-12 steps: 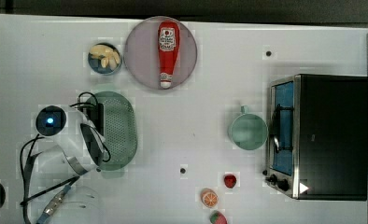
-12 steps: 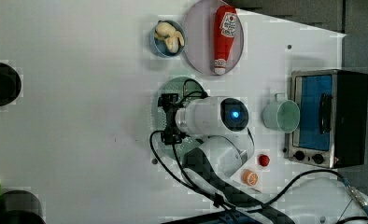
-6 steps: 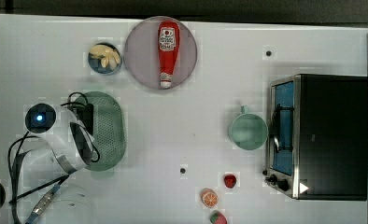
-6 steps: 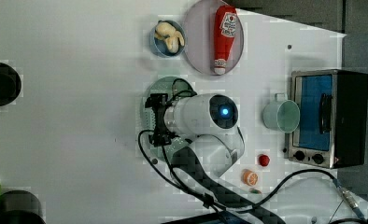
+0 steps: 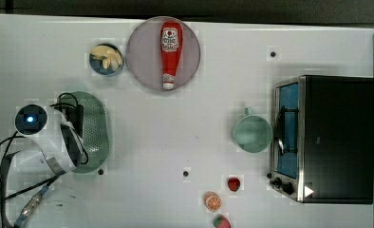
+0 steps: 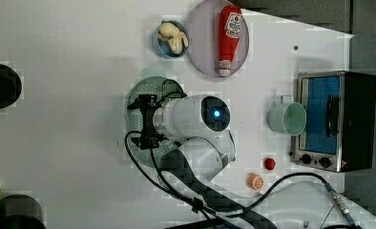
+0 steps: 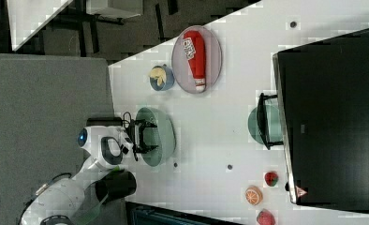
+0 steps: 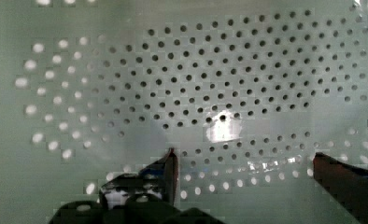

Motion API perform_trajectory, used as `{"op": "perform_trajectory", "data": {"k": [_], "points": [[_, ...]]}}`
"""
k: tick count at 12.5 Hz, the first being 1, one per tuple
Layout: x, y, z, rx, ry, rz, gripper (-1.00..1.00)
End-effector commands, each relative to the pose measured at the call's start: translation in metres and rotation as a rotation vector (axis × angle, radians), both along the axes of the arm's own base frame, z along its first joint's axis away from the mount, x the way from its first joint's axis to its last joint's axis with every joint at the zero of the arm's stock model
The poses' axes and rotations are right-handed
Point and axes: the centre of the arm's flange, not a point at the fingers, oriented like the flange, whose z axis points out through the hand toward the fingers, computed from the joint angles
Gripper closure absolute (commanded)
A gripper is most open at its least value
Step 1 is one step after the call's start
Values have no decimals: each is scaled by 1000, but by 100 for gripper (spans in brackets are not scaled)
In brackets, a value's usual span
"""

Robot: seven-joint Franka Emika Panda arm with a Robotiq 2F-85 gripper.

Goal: Drag strainer right to left.

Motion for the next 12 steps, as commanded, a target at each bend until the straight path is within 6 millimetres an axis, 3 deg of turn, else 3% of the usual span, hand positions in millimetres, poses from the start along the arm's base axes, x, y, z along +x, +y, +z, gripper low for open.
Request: {"op": "perform_trajectory", "data": {"k": [1,5,7,9,12], "points": [[-9,30,14,22,-14,-12,-100],[-6,46,17,35,-30,-72,-100],[-4,46,29,39,-48,0,-100],[2,38,59,28,-67,156,-100],[24,-4,130,4,-83,368,-100]]}}
